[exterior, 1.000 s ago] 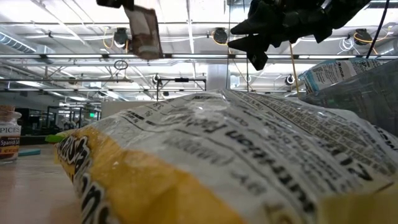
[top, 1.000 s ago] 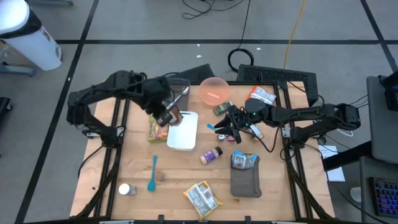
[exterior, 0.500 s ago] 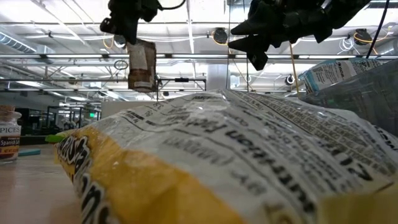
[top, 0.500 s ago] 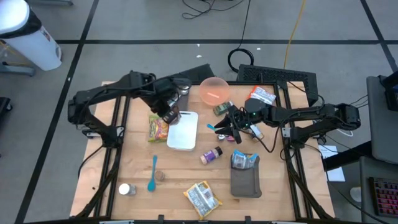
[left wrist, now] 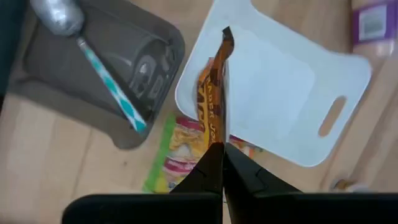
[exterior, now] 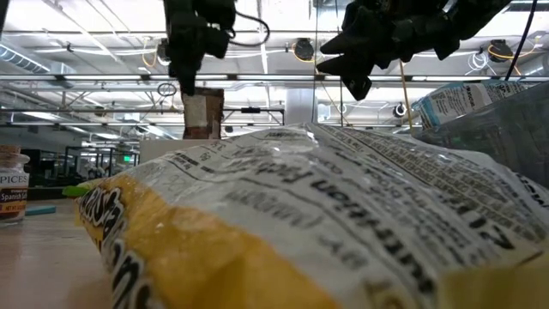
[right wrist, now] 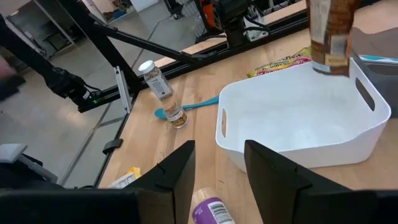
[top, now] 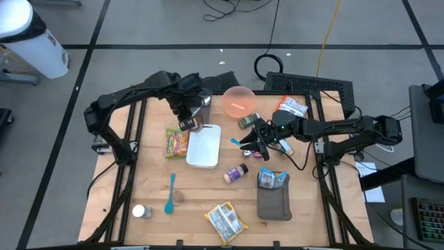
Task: Pick & Place Food Item
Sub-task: Put the orange seasoning pack into the white bin
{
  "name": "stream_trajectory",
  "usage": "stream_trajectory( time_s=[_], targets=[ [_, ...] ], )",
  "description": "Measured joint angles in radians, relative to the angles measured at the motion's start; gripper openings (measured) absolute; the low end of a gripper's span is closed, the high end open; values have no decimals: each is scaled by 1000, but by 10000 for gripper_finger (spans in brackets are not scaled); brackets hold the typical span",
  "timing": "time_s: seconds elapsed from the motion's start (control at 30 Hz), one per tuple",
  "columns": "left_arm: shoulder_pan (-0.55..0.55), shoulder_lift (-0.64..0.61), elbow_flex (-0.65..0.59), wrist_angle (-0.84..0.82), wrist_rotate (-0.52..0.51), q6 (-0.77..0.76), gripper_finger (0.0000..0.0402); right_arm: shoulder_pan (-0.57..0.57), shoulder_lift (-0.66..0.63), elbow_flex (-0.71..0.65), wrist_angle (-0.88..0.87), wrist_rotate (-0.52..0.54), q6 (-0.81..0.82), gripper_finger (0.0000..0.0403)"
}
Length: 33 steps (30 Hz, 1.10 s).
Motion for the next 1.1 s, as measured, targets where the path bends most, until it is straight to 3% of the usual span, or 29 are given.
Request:
stream_trajectory(
  time_s=[0.3,0.57,1.1],
  targets=[
    [25,45,0,17,-44,267,0,0,0,0,-38,130,47,130],
    [22,45,0,53,-63,368,0,-5,0,0,-38,219,62,130],
    [-3,65,0,90,-168,329,0,-5,0,0,-39,287,101,130]
  ],
)
